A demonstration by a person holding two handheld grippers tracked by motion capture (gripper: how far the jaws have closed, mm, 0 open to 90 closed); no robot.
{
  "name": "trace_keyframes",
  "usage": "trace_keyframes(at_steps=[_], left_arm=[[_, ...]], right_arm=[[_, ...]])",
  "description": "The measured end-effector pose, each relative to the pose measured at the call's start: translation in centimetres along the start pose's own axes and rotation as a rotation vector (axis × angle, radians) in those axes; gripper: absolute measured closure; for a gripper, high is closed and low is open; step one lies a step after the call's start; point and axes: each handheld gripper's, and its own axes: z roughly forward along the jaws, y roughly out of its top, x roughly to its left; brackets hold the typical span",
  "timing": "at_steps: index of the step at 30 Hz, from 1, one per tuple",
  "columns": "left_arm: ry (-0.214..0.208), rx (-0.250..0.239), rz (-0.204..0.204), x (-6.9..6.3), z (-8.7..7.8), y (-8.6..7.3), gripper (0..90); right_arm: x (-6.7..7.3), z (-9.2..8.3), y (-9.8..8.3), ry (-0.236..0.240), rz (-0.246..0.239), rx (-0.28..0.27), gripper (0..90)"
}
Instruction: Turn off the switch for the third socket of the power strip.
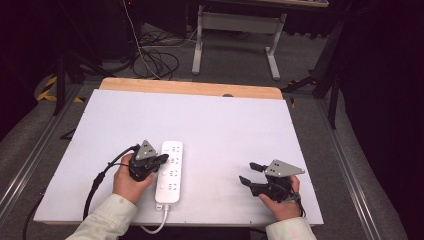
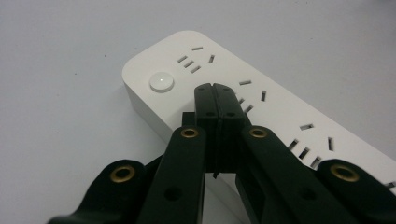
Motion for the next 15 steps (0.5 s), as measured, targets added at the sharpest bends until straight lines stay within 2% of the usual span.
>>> trace_keyframes(at_steps=[5, 9, 11, 15], left_arm=[[0.006, 0.005, 0.002, 0.09, -0.02, 0.08, 90.0], [-0.004, 0.013, -0.017, 0.03, 0.02, 0.19, 90.0], [0.013, 0.013, 0.005, 0.04, -0.02, 0.21, 90.0], [0.006, 0.013, -0.002, -0.11, 0.05, 0.17, 90.0]], right_arm=[[0.02, 0.0, 0.0, 0.0, 0.0, 0.001, 38.5], [0.02, 0.04, 0.0, 0.0, 0.0, 0.002, 38.5], [0.02, 0.06, 0.0, 0.001, -0.001, 0.003, 38.5], [0.01, 0.04, -0.01, 0.0, 0.001, 0.002, 38.5]])
